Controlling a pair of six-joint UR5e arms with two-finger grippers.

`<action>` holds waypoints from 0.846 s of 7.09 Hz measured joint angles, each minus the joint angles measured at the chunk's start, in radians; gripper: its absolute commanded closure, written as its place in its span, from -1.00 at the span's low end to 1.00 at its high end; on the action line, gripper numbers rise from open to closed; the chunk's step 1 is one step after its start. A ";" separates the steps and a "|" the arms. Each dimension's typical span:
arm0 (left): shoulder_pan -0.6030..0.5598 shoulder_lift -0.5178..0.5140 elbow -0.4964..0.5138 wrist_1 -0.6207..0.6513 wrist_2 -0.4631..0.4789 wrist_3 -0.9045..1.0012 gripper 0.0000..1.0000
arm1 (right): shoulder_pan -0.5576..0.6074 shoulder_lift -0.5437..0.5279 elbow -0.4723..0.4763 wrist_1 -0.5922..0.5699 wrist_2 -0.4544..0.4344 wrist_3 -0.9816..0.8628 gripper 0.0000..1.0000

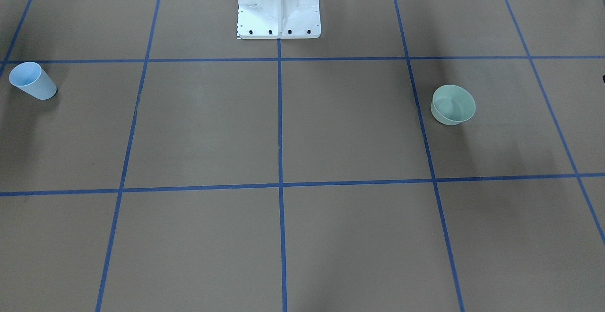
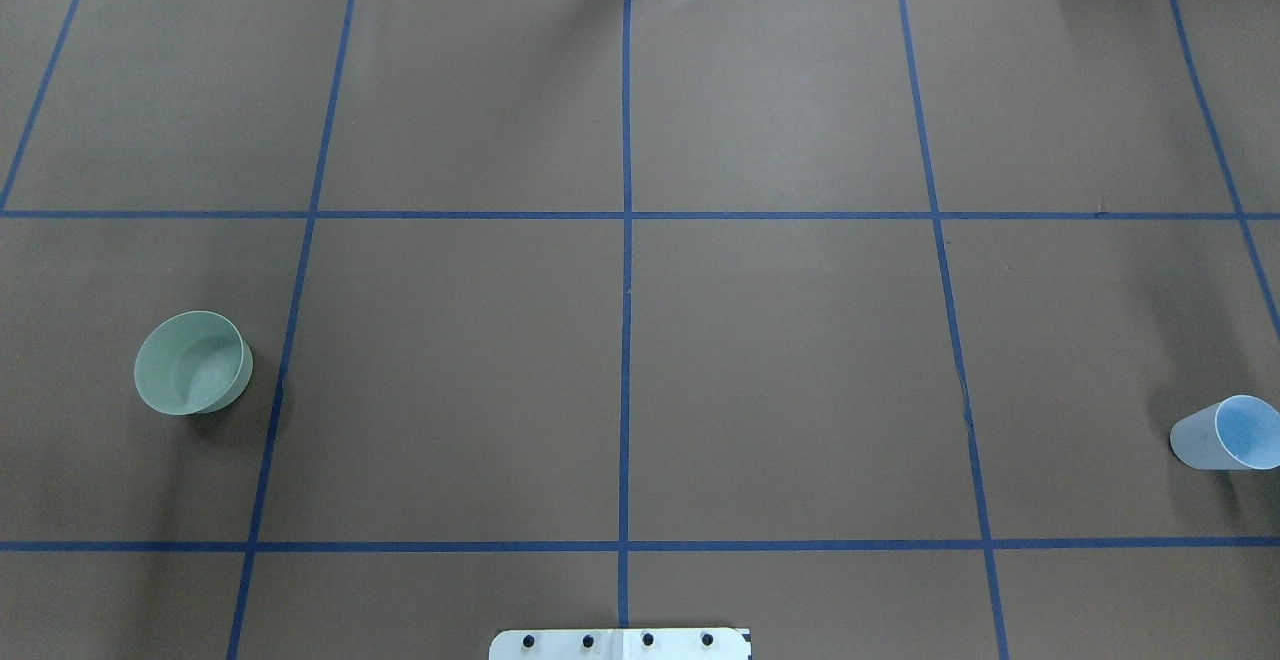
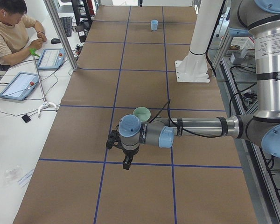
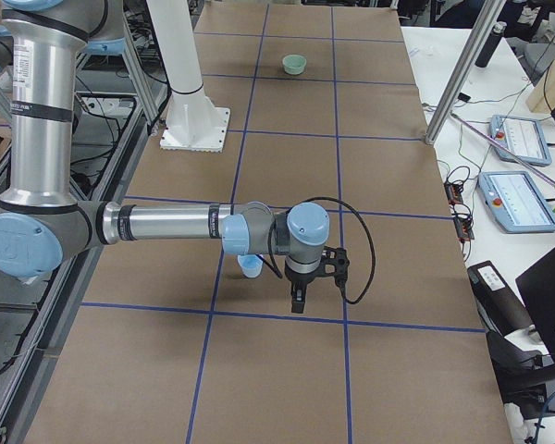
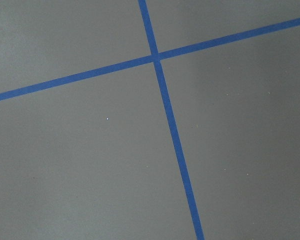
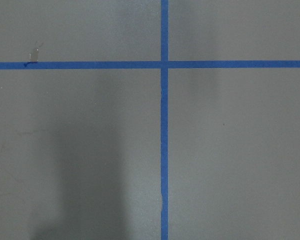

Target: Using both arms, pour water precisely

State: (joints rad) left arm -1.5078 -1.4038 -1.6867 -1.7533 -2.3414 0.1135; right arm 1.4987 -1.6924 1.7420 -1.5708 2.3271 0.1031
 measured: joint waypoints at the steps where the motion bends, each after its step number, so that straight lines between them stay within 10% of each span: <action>1: 0.000 0.001 -0.005 0.000 0.000 0.000 -1.00 | 0.000 0.001 0.000 0.000 0.000 0.000 -1.00; 6: 0.000 0.002 -0.052 0.001 0.001 -0.001 -1.00 | 0.000 0.021 0.011 0.004 -0.005 0.000 -1.00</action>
State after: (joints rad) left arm -1.5079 -1.4014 -1.7390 -1.7528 -2.3407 0.1121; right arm 1.4987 -1.6716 1.7533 -1.5670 2.3218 0.1026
